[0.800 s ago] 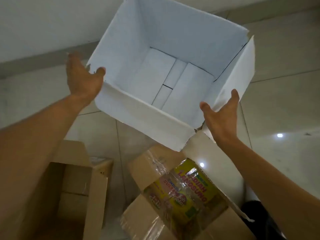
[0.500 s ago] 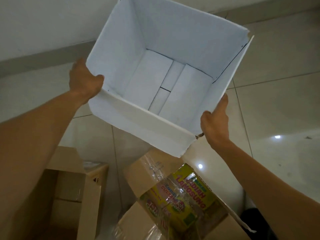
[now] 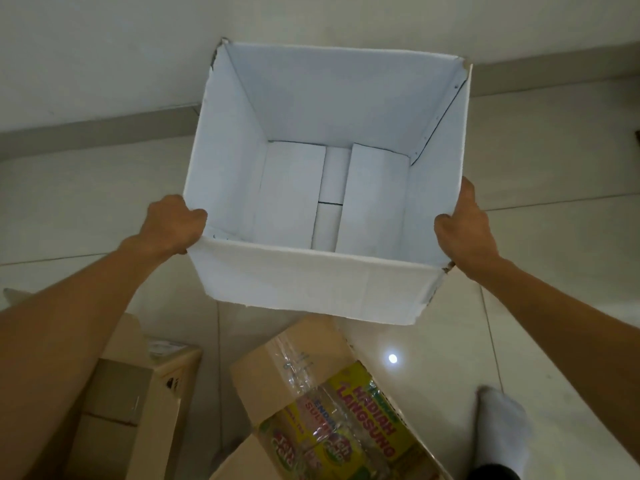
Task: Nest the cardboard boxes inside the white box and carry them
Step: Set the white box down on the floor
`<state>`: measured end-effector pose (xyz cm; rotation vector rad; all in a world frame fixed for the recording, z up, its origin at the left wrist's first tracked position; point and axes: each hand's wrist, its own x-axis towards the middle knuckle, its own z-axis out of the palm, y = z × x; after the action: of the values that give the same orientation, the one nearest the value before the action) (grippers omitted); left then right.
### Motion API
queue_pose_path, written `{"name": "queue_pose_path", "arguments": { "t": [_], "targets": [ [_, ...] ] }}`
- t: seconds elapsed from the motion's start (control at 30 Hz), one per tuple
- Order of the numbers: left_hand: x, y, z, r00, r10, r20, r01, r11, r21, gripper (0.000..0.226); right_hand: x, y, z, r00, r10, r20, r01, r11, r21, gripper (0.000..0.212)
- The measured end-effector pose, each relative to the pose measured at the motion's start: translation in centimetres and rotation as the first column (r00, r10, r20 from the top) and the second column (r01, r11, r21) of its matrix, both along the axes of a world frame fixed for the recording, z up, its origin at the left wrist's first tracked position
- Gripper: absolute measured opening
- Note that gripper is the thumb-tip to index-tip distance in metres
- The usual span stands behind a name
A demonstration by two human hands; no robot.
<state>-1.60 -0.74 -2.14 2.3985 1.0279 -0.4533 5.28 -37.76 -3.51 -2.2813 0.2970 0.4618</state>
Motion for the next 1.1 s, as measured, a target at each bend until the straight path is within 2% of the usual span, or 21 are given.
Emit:
{"name": "queue_pose_path", "arguments": {
  "t": [0.1,0.27,0.43,0.57,0.63,1.1],
  "targets": [
    [0.2,-0.9,-0.7,0.996,0.069,0.049,-0.068,0.998,-0.010,0.026,2.5,-0.8,-0.1,0.998,0.055,0.029,-0.055,0.998,-0.020,0.064],
    [1.1,-2.4,-1.5,0.987,0.114,0.116,-0.122,0.991,0.059,0.037,6.2,-1.2,-0.2,0.990,0.131,0.049,-0.129,0.991,-0.046,0.061],
    [2.2,-3.3,-1.9,0.976,0.139,0.170,-0.156,0.983,0.092,0.027,9.1,-1.5,-0.2,0.979,0.198,0.052,-0.194,0.978,-0.076,0.060],
    [3.0,-3.6,-2.2,0.969,0.175,0.177,-0.193,0.977,0.092,0.034,10.8,-1.6,-0.3,0.968,0.241,0.067,-0.234,0.967,-0.099,0.059],
    [3.7,-3.6,-2.2,0.968,0.167,0.187,-0.185,0.979,0.082,0.026,11.8,-1.5,-0.2,0.964,0.252,0.080,-0.243,0.964,-0.110,0.058],
    [5.8,-3.7,-2.4,0.952,0.223,0.211,-0.246,0.965,0.092,0.026,14.8,-1.7,-0.6,0.960,0.266,0.090,-0.255,0.960,-0.115,0.052]
  ]
}}
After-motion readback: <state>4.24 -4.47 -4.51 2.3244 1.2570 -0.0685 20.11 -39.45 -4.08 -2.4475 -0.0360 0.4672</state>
